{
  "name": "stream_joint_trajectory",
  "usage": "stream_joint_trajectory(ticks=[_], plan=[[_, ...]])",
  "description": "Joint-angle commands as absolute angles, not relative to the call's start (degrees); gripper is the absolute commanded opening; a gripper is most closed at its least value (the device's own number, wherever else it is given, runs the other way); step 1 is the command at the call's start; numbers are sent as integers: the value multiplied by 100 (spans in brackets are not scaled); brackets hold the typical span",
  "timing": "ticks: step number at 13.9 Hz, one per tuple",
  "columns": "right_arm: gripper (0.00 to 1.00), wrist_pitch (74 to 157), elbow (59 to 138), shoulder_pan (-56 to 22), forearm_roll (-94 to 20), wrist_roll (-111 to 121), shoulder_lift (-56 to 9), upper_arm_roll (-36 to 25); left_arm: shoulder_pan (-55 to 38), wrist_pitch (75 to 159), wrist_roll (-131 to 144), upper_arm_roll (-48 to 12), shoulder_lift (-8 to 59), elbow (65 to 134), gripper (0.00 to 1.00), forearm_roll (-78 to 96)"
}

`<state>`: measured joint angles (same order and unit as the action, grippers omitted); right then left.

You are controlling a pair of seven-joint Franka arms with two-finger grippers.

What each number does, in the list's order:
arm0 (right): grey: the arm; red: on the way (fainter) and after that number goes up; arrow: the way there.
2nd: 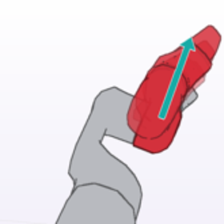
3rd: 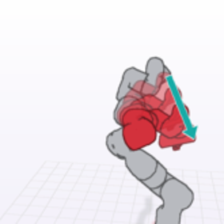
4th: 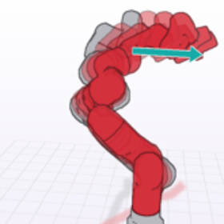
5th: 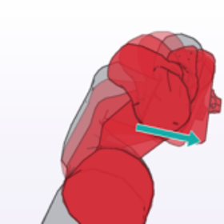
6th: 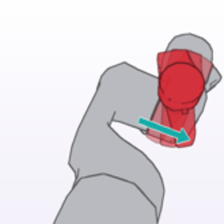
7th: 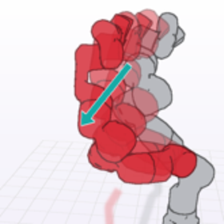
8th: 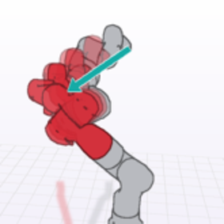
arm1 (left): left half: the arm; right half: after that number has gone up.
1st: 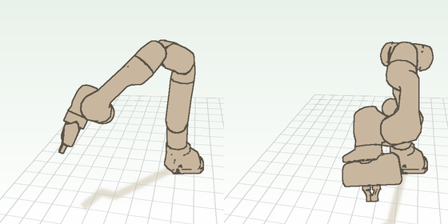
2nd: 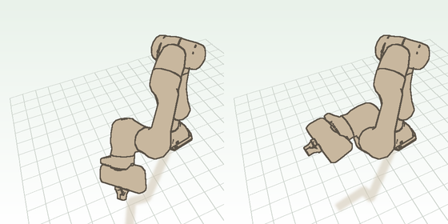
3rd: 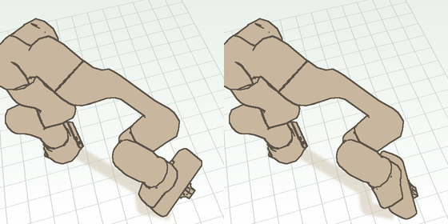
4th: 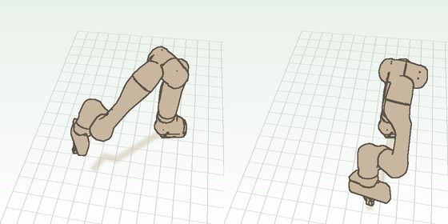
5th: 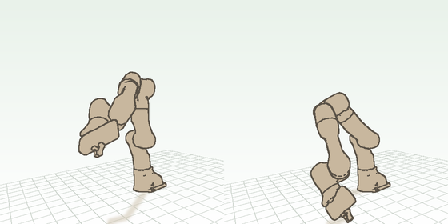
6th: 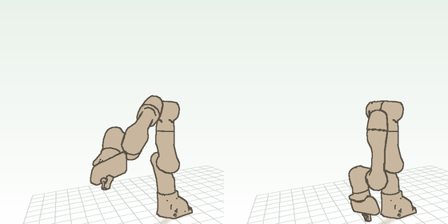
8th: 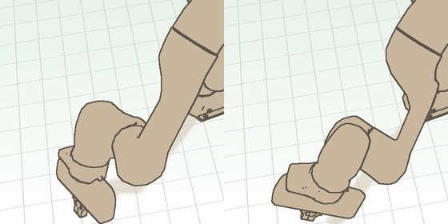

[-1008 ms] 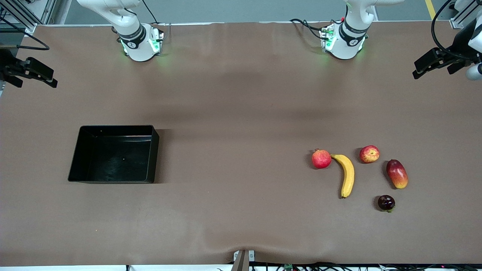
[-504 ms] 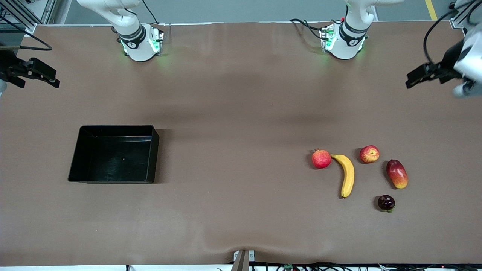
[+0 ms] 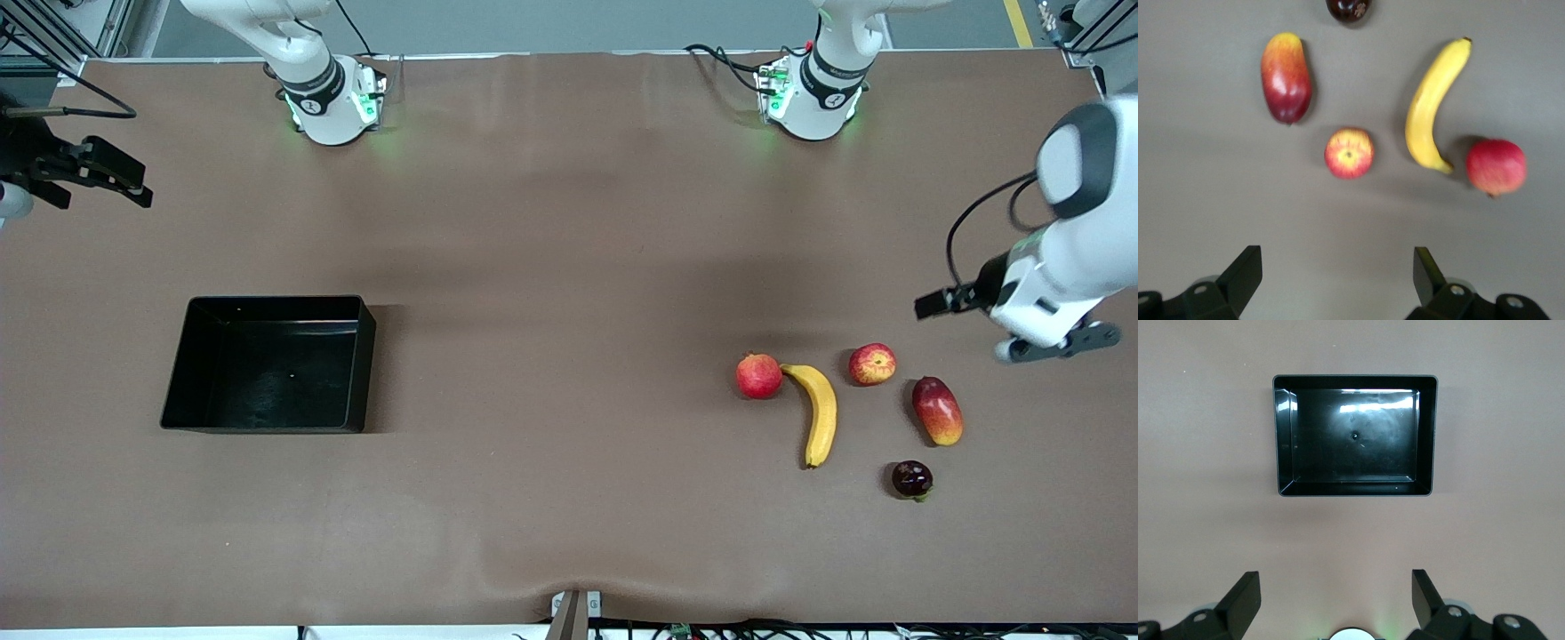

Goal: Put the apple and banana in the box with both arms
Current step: 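Reach the left gripper toward the yellow-red apple beside the mango, then close the left gripper on the yellow-red apple and lift it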

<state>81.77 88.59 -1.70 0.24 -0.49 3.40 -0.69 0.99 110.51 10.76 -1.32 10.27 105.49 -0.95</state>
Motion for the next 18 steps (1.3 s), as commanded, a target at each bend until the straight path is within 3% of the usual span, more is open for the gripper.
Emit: stream_joint_trajectory(ticks=[1,10,16,17,18], plan=[[100,8209,8921,-255,149,-167,413,-97,97,12073,1046,-167,1316,11091,100,-176],[100,8209,8921,-255,149,-167,413,-97,201,13481,835,-158,2653,11153,100,-185],[100,8200,8921,-255,149,-176,404,-97,211,13526,729,-158,2900,11153,100,-202],[100,8209,8921,-255,149,-167,404,-97,220,13518,721,-158,2900,11153,87,-211],[100,8200,8921,-255,149,-167,404,-97,220,13491,642,-158,2900,11153,43,-211]])
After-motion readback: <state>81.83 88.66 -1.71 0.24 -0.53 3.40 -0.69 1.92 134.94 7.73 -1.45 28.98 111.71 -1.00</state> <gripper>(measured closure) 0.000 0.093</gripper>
